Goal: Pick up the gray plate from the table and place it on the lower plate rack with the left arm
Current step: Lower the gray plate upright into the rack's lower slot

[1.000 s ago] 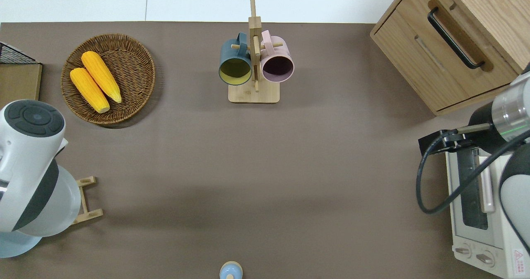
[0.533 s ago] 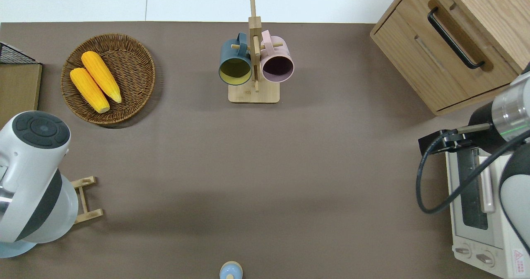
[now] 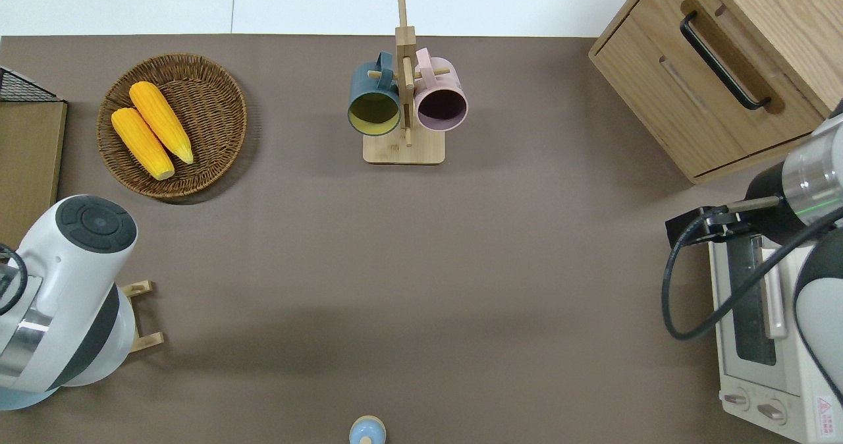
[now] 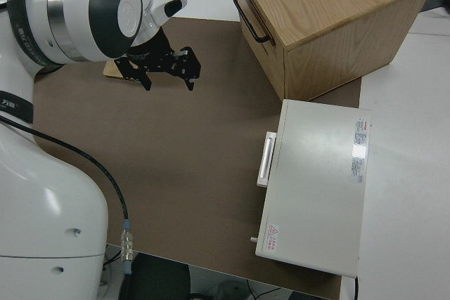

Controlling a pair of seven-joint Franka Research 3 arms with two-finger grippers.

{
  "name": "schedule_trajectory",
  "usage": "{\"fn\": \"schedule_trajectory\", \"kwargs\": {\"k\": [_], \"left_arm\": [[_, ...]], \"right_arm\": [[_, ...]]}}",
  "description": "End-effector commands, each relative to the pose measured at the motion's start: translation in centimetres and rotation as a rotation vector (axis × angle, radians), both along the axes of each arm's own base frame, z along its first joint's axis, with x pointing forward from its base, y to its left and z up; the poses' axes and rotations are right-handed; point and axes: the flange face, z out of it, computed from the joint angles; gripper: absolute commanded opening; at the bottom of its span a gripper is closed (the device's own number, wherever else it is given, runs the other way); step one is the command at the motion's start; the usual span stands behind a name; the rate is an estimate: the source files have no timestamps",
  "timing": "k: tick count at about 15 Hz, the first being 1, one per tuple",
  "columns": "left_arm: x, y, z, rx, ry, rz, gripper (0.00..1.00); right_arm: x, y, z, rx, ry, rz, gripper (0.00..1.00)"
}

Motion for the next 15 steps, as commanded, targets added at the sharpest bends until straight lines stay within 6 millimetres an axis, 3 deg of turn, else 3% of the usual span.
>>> {"fn": "schedule_trajectory", "kwargs": {"k": [1, 15], "left_arm": [[-0.8, -0.1, -0.6, 0.033, -0.029, -0.005, 0.0], [-0.7, -1.7, -1.0, 0.115, -0.086, 0.002, 0.0]], "right_arm": [[-0.2, -0.2, 0.4, -0.008, 0.0, -0.014, 0.983], [-0.2, -0.2, 0.4, -0.007, 0.0, -0.014, 0.983]]}}
